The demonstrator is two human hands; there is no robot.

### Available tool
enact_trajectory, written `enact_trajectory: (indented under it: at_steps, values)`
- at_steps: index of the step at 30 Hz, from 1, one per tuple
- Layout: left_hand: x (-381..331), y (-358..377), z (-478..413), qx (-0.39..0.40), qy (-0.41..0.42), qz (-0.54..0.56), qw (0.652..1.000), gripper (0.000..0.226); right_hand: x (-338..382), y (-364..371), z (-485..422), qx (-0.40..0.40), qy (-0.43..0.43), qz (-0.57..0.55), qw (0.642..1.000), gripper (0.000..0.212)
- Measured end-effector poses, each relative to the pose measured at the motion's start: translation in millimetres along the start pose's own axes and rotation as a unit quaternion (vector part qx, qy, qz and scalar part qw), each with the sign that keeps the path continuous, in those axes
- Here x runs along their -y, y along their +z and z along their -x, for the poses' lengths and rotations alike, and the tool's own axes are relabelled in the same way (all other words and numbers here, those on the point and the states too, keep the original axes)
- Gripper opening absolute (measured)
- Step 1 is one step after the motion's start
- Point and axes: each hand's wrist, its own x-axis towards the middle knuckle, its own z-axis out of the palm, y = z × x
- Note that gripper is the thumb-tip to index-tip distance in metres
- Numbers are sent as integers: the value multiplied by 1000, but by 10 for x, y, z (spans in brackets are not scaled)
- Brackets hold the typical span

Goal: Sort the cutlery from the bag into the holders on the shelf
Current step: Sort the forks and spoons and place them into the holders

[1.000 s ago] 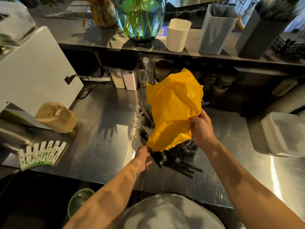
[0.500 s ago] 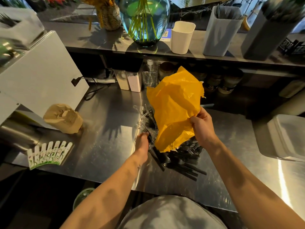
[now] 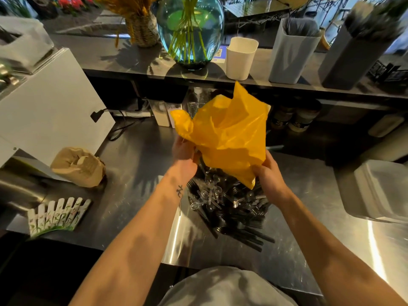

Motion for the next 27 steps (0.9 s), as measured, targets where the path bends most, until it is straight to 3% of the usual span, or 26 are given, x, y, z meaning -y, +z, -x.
enact_trajectory:
  at_steps: [2,6,11,14,17,20,23,27]
  values:
    - [-160,105,-28,-107,24,84,990,46,19,-65,-19,40,-12,-34,999,72]
    - [-268,209,43,-133,55,57,988,54,57,13,-95,17,-25,-35,999,37]
    - [-311,170,19,-161,53,19,985,42,2,126,-276,-77,-25,-28,996,25]
    - [-296,57,-64,-206,36,-28,978,40,14,189,-366,-82,-17,-24,996,34]
    - [-306,-93,-118,-252,21,-42,967,40,60,302,-425,-80,-14,-37,996,63]
    - [-239,-264,-107,-167,54,33,984,33,112,480,-538,-52,8,-71,996,56]
    - [-147,-444,-31,-71,69,63,993,70,173,809,-699,-22,46,-107,993,45]
    - [-67,-826,-124,-89,42,24,995,91,161,1387,-966,16,96,-141,985,30]
